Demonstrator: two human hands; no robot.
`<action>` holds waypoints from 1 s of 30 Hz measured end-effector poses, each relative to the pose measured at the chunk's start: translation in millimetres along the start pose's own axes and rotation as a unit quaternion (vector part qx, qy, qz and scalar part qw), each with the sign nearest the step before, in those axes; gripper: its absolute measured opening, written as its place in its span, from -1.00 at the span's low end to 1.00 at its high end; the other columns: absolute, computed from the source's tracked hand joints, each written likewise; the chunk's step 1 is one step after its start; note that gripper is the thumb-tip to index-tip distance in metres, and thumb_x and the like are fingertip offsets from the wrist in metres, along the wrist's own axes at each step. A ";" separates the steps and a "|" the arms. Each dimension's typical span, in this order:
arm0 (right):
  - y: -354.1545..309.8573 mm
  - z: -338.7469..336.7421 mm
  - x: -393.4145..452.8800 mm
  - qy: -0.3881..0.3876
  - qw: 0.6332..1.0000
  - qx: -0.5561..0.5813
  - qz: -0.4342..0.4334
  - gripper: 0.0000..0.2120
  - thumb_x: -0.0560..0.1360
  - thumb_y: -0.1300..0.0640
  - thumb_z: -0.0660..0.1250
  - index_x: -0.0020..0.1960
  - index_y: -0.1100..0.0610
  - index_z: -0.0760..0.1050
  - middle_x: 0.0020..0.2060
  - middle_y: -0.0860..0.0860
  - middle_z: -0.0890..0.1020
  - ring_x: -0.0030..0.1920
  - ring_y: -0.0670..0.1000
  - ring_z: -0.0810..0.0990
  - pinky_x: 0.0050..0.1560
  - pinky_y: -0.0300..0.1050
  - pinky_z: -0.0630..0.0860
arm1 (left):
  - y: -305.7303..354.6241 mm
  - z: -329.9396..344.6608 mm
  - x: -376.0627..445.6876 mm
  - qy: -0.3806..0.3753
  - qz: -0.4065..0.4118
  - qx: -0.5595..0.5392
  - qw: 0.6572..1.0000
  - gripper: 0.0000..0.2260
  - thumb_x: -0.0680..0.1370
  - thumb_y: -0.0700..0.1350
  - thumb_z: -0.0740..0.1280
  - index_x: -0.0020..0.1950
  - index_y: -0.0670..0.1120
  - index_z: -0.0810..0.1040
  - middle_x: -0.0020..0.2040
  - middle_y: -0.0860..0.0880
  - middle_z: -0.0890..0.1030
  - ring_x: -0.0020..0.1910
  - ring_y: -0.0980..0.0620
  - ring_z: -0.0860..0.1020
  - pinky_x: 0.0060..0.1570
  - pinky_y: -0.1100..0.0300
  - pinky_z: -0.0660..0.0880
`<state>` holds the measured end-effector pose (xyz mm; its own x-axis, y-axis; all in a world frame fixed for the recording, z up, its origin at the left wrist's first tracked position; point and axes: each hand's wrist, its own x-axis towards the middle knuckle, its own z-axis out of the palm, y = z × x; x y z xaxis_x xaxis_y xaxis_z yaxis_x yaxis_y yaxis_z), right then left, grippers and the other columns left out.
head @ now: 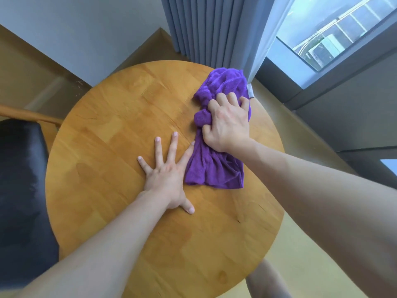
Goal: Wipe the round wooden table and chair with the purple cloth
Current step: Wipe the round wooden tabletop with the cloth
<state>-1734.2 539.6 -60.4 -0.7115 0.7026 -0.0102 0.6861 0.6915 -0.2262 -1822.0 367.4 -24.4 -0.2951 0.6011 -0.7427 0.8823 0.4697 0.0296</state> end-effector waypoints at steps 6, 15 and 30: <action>-23.6 2.4 -57.8 0.012 0.992 0.043 0.121 -0.76 0.30 -0.05 0.21 -0.12 0.07 0.37 -0.06 0.05 0.48 0.05 0.17 0.43 0.24 0.25 0.30 | 0.8 -1.9 -3.0 -0.012 0.003 -0.008 1.000 0.55 -0.01 0.36 0.67 0.47 0.32 -0.56 0.41 0.06 -0.72 0.51 -0.28 -0.54 0.39 -0.60 -0.08; -9.5 -6.4 -184.3 -0.080 0.991 0.066 -0.085 -0.75 0.23 -0.05 0.23 -0.18 0.09 0.42 -0.19 0.01 0.45 -0.13 0.15 0.41 0.10 0.24 0.41 | -8.2 10.0 -1.3 0.053 0.027 -0.041 0.997 0.28 0.30 0.02 0.61 0.48 0.44 -0.44 0.52 0.12 -0.59 0.57 -0.22 -0.46 0.39 -0.62 -0.09; -30.3 -0.7 -68.5 -0.007 0.982 0.025 0.187 -0.71 0.33 -0.06 0.21 -0.05 0.08 0.47 0.00 0.05 0.51 0.11 0.17 0.43 0.21 0.20 0.29 | -2.6 1.0 -0.5 0.011 0.011 -0.025 1.000 0.56 -0.08 0.36 0.67 0.43 0.40 -0.56 0.44 0.08 -0.69 0.53 -0.26 -0.51 0.37 -0.61 -0.09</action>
<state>-1706.1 470.6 -52.2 -0.4132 0.9032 -0.1158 0.8921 0.3760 -0.2506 -1823.8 365.2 -24.7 -0.2848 0.6248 -0.7270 0.8693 0.4880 0.0788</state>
